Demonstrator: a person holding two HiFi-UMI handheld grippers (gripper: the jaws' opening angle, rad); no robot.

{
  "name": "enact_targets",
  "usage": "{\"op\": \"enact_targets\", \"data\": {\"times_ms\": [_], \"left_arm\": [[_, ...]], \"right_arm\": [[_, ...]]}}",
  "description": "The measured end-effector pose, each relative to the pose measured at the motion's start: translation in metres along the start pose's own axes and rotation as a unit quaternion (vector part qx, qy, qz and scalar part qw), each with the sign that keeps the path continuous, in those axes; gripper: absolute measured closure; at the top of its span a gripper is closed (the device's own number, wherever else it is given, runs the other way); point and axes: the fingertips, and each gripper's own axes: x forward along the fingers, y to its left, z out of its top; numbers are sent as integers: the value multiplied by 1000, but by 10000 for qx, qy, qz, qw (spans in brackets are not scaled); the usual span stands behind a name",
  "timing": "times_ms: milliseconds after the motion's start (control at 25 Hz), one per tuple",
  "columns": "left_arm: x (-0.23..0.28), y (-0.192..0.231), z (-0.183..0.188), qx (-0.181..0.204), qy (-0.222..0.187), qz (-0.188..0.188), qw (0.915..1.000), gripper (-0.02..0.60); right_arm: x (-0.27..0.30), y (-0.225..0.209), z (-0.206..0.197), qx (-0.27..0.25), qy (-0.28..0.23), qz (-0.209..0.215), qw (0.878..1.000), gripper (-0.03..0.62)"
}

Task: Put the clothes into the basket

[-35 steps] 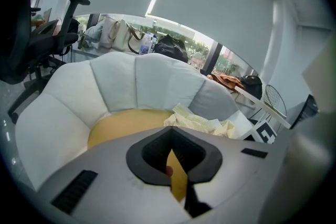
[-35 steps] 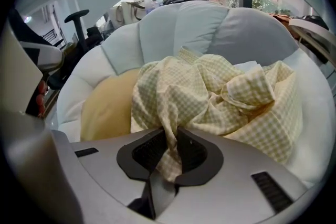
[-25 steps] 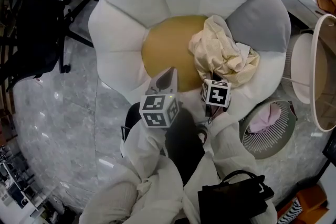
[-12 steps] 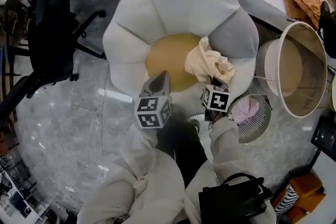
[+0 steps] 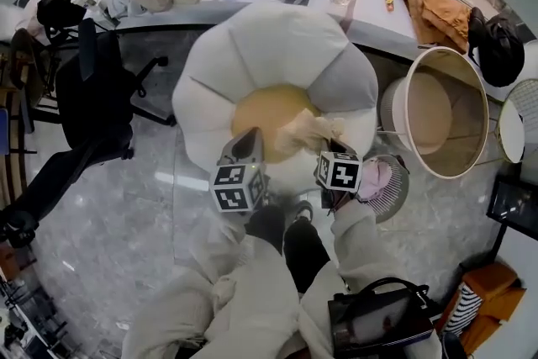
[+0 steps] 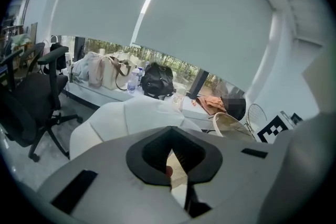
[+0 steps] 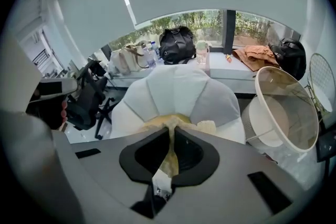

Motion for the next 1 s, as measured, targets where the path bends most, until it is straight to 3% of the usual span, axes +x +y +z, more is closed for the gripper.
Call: {"op": "enact_targets", "data": {"times_ms": [600,1000], "left_arm": [[-68,-56,96,509,-394,-316,9974,575],[-69,-131,103,912,-482,-946,9902,575]], "right_arm": [[-143,25,92,165,-993,130,9948,553],[-190,2,93,225,-1344,8,9907,553]]}}
